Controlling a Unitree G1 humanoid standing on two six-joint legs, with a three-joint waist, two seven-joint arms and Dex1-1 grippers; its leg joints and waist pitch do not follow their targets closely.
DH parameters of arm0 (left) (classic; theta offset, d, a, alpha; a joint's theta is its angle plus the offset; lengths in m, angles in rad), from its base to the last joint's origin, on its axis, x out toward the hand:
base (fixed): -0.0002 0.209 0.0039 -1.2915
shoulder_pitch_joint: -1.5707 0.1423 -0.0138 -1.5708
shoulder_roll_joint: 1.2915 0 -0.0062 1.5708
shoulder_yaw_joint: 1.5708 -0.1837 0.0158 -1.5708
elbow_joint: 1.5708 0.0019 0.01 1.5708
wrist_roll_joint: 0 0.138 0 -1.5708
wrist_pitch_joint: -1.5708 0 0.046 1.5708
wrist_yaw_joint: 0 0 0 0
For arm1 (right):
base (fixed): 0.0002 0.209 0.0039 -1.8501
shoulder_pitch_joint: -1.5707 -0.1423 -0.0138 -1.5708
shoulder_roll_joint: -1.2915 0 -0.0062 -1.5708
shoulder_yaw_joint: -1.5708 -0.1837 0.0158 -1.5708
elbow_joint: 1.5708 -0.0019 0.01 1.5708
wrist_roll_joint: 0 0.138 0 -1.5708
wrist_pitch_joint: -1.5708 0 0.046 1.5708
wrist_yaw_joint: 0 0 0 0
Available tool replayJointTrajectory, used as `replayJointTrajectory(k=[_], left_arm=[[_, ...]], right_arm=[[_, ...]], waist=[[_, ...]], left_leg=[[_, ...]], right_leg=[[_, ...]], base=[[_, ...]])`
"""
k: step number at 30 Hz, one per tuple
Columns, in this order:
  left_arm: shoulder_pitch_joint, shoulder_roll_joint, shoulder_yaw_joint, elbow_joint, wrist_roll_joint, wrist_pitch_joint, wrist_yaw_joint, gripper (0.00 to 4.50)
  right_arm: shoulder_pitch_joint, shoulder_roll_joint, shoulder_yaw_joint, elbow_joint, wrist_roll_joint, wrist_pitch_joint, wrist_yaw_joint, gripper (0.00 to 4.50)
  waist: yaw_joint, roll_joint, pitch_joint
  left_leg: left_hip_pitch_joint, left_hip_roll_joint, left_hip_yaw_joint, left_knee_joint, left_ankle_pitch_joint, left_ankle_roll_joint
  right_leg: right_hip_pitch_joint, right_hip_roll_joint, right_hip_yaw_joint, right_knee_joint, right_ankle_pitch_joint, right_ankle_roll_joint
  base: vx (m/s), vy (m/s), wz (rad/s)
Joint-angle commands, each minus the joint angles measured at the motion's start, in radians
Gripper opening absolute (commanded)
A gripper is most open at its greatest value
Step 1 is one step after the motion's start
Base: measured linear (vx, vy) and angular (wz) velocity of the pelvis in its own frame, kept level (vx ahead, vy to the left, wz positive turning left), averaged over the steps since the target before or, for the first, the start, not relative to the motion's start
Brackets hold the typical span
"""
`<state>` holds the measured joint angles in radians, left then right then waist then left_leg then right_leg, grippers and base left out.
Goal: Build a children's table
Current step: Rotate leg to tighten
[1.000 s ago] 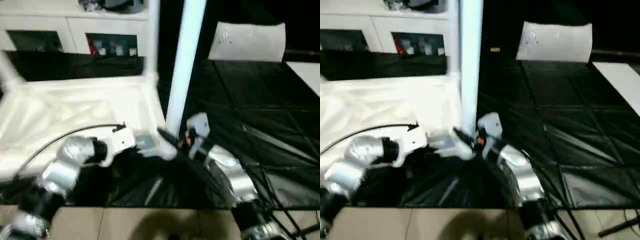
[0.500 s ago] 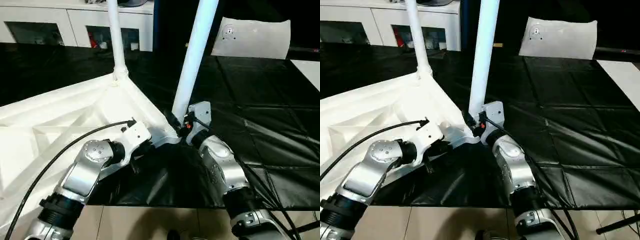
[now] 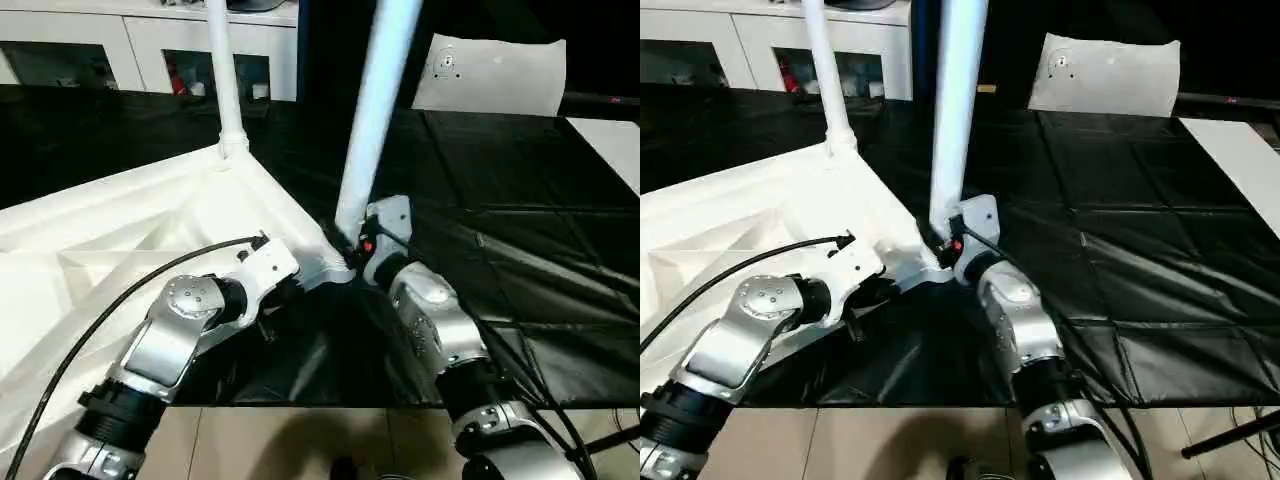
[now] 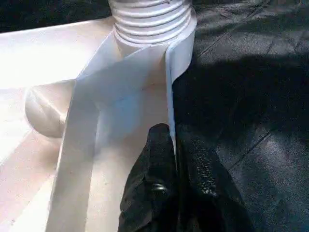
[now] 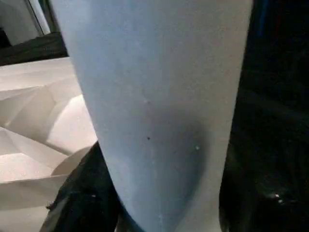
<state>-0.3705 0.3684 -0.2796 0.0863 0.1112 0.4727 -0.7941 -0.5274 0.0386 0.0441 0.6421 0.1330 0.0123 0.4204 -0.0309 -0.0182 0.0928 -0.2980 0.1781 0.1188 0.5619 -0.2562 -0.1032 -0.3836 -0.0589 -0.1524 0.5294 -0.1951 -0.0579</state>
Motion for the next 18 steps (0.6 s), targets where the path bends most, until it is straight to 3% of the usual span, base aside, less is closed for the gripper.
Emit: replayJointTrajectory(k=[1,4,8,13,15,16,18], left_arm=[[-0.018,-0.006,-0.031,0.037,0.01,-0.004,0.004,0.0],[-0.024,-0.004,-0.029,0.048,0.007,-0.017,-0.005,0.0],[-0.033,0.001,-0.025,0.058,-0.001,-0.029,-0.018,0.0],[-0.044,0.019,-0.023,0.08,-0.01,-0.049,-0.04,0.0],[-0.048,0.025,-0.025,0.09,-0.011,-0.06,-0.048,0.0],[-0.056,0.036,-0.028,0.116,-0.013,-0.086,-0.067,0.0],[-0.061,0.043,-0.029,0.131,-0.016,-0.102,-0.078,0.0]], right_arm=[[0.043,0.025,0.055,0.099,-0.009,0.092,0.04,3.07],[0.044,0.019,0.052,0.094,-0.004,0.095,0.048,3.37],[0.067,0.004,0.048,0.066,0.003,0.096,0.077,3.66],[0.148,-0.051,0.058,-0.049,0.023,0.112,0.165,4.24],[0.17,-0.071,0.063,-0.078,0.029,0.108,0.192,4.32],[0.221,-0.121,0.061,-0.154,0.054,0.107,0.253,4.44],[0.246,-0.15,0.051,-0.202,0.076,0.118,0.286,4.44]], waist=[[0.002,0.019,-0.019],[0.009,0.018,-0.021],[0.016,0.018,-0.023],[0.026,0.017,-0.027],[0.036,0.016,-0.032],[0.042,0.016,-0.036],[0.049,0.014,-0.04]], left_leg=[[-0.021,0.052,-0.018,-0.086,-0.349,0.067],[-0.017,0.052,-0.012,-0.084,-0.317,0.07],[-0.024,0.058,-0.008,-0.085,-0.252,0.073],[-0.022,0.057,0.002,-0.081,-0.191,0.086],[-0.024,0.061,0.009,-0.077,-0.128,0.095],[-0.019,0.063,0.013,-0.077,-0.125,0.102],[-0.009,0.061,0.026,-0.072,-0.133,0.105]], right_leg=[[0.028,-0.115,0.07,-0.095,-0.604,-0.035],[0.025,-0.114,0.078,-0.093,-0.57,-0.058],[0.032,-0.114,0.087,-0.076,-0.485,-0.095],[0.032,-0.11,0.094,-0.07,-0.461,-0.109],[0.037,-0.109,0.095,-0.061,-0.385,-0.119],[0.035,-0.106,0.095,-0.057,-0.371,-0.125],[0.025,-0.103,0.098,-0.059,-0.368,-0.131]], base=[[0.0,0.0,0.0],[0.0,0.0,0.0],[0.0,0.0,0.0],[0.0,0.0,0.0],[0.0,0.0,0.0],[0.0,0.0,0.0],[0.032,-0.01,0.07]])
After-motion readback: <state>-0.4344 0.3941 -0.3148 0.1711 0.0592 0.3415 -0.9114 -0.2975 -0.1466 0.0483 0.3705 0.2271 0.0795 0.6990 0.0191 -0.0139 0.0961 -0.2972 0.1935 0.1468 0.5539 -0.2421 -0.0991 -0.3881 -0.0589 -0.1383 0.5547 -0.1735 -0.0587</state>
